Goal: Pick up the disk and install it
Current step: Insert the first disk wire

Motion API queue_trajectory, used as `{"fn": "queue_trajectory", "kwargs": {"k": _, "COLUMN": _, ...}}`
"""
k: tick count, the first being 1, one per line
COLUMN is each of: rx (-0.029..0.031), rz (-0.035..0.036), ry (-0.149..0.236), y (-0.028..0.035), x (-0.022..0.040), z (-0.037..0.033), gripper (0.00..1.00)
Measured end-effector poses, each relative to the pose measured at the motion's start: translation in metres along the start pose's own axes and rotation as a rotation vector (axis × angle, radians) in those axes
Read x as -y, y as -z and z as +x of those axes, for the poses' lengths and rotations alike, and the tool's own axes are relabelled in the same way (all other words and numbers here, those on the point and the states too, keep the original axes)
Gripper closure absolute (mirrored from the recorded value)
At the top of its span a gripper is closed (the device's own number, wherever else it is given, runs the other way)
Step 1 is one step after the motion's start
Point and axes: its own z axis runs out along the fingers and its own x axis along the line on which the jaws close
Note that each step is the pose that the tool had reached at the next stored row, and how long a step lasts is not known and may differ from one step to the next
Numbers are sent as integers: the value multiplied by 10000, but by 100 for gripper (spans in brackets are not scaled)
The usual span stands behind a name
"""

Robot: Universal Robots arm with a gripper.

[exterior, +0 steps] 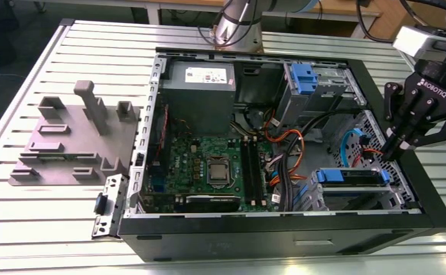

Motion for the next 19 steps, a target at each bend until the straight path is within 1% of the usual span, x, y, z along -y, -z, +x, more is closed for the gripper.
{"fn": "queue_trajectory", "kwargs": {"k": 9, "rx": 4, "rz": 0, "ry": 1, "y": -3, "x": 0, "z": -1, "gripper": 84}}
{"fn": "queue_trajectory", "kwargs": {"k": 10, "rx": 7, "rz": 0, "ry": 1, "y": 3, "x": -3, "z": 1, "gripper": 84}}
{"fn": "queue_trajectory", "kwargs": {"k": 13, "rx": 2, "rz": 0, "ry": 0, "y": 47, "x": -31, "z": 12, "gripper": 84}}
{"fn": "queue_trajectory", "kwargs": {"k": 16, "rx": 6, "rz": 2, "ry": 0, "y": 53, "x": -54, "z": 12, "gripper": 84}}
{"fn": "queue_trajectory", "kwargs": {"k": 17, "rx": 1, "rz": 10, "ry": -3, "y": 53, "x": -64, "z": 12, "gripper": 84}}
{"fn": "queue_trajectory", "kwargs": {"k": 19, "rx": -2, "rz": 78, "ry": -22, "y": 47, "x": -94, "z": 10, "gripper": 84}}
